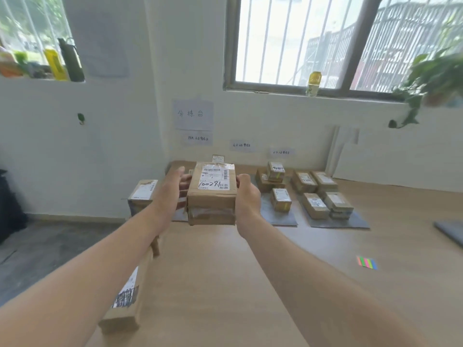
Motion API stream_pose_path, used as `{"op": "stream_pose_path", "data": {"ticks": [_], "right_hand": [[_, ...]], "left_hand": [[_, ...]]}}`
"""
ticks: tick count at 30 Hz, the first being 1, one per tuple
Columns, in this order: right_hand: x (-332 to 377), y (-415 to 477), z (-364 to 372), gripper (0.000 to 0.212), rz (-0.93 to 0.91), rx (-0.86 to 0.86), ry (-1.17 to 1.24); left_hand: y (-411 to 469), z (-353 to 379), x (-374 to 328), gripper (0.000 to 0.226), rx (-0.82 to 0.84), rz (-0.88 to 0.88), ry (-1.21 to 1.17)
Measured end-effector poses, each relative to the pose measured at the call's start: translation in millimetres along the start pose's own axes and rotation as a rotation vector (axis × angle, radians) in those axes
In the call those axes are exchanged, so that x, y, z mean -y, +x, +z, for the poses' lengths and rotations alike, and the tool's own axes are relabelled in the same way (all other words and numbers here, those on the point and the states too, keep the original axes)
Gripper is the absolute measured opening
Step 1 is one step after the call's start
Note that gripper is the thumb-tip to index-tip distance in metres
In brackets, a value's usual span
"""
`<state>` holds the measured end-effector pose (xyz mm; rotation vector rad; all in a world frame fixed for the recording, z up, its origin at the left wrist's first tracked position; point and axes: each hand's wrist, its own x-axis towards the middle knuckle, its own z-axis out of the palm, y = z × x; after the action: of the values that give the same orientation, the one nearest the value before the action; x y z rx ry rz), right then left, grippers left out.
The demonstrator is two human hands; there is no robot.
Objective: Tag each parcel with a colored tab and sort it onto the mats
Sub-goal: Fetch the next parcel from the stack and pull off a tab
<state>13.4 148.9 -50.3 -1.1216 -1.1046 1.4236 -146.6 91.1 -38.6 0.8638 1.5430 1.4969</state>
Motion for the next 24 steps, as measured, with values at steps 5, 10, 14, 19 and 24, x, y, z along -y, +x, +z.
{"op": "stream_pose_path", "data": {"ticks": [5,10,14,19,24], "right_hand": [[34,3,-44,0.032,-0.052,-0.062,-0.044],[51,11,-84,0.040,-0.100,-0.128,-0.067],[51,18,-105,0.047,-0.081,-0.163,-0.081],[38,34,-117,0.043,-0.046,-0.218,-0.103],[20,55,-128,0.037,-0.001,-0.280,-0.079]], "left_hand": [[-7,49,-17,0.045,0.047,0.031,-0.046],[-6,98,-31,0.043,0.079,0.033,-0.078],[0,122,-29,0.045,0.155,-0.002,-0.086],[18,140,-13,0.050,0.206,-0.048,-0.086],[48,155,13,0.047,0.266,-0.112,-0.071]]}}
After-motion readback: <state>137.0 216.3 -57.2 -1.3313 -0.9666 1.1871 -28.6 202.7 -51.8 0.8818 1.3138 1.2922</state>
